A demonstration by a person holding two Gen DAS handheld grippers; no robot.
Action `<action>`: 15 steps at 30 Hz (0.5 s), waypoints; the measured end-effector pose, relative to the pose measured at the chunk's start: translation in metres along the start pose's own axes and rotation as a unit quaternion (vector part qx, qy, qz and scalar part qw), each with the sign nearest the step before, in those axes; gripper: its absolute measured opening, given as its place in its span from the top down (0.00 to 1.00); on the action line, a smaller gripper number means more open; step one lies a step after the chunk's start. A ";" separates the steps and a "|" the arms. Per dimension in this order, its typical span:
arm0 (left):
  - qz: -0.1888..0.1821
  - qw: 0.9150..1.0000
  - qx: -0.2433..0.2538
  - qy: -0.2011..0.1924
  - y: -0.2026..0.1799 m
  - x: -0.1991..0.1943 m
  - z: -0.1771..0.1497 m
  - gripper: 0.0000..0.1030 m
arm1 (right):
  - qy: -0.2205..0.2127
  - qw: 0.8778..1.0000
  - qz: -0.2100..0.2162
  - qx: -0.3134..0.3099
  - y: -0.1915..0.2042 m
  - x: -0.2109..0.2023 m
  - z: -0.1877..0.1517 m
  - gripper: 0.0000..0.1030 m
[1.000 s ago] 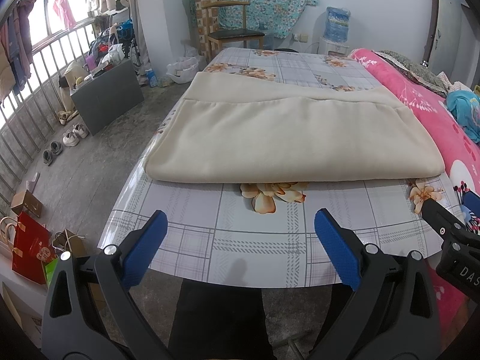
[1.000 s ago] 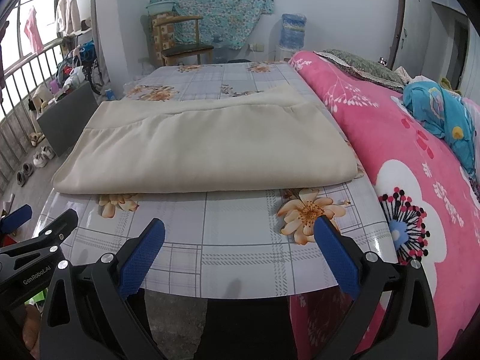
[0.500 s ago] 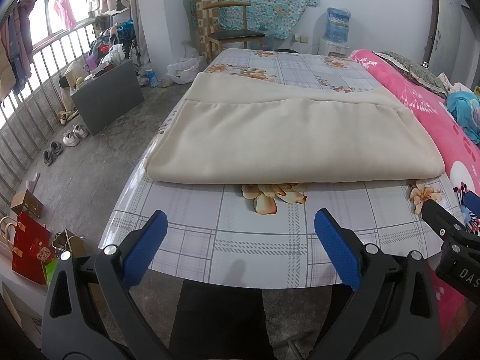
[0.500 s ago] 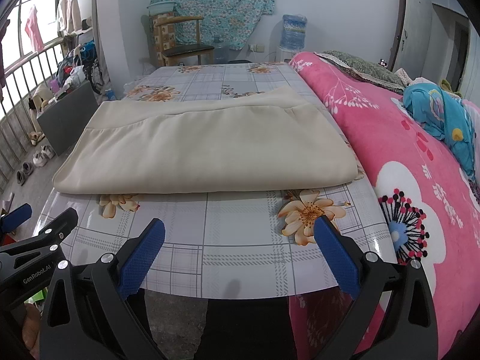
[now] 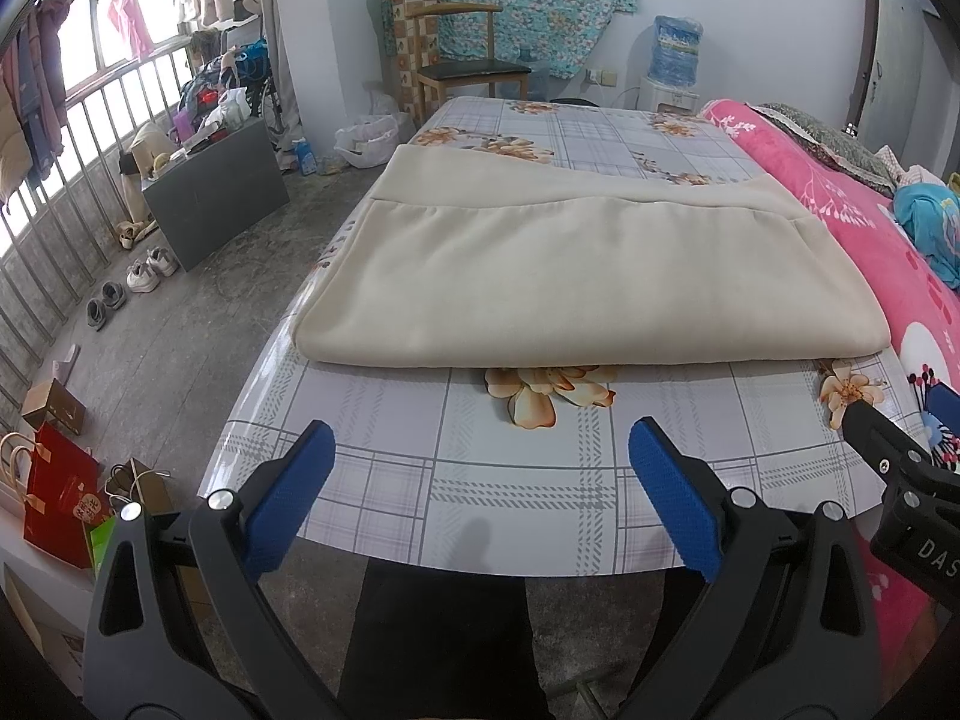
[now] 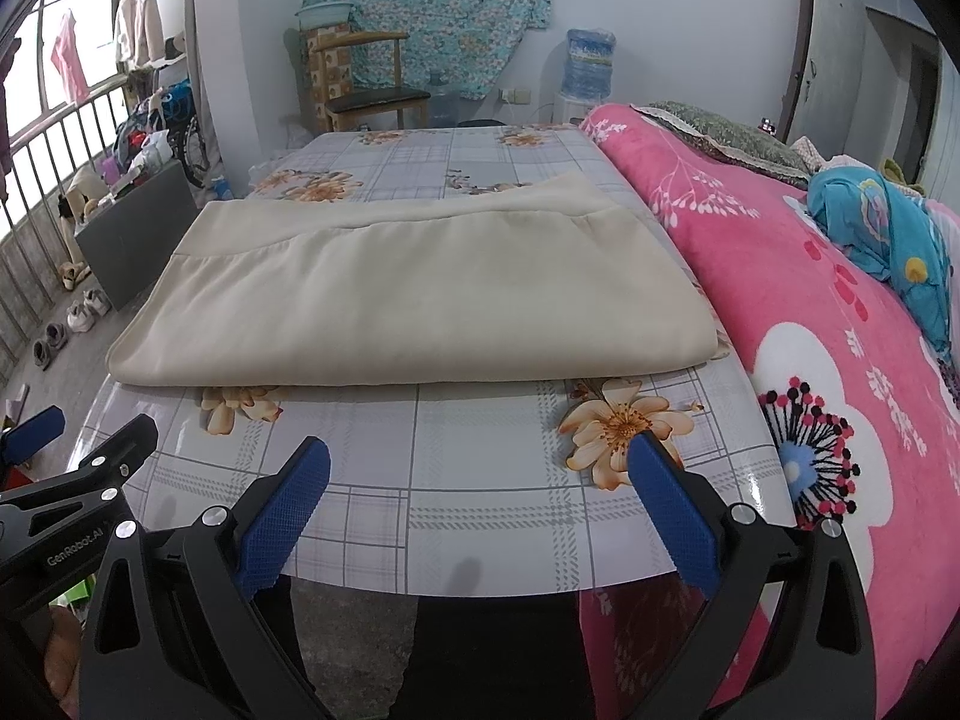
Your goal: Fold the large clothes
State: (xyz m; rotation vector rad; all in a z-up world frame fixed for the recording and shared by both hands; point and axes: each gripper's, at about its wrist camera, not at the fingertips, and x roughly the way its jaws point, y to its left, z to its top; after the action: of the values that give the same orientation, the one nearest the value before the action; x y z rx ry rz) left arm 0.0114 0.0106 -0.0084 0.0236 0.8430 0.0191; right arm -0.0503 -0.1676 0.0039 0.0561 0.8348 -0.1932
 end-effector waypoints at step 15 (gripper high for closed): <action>0.000 1.000 0.000 -0.001 0.000 -0.001 0.003 0.08 | 0.001 1.000 0.000 -0.001 0.001 0.000 0.000 0.06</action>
State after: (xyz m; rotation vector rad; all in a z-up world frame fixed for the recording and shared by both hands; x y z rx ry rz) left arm 0.0125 0.0105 -0.0056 0.0243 0.8403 0.0196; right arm -0.0504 -0.1670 0.0038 0.0549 0.8361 -0.1918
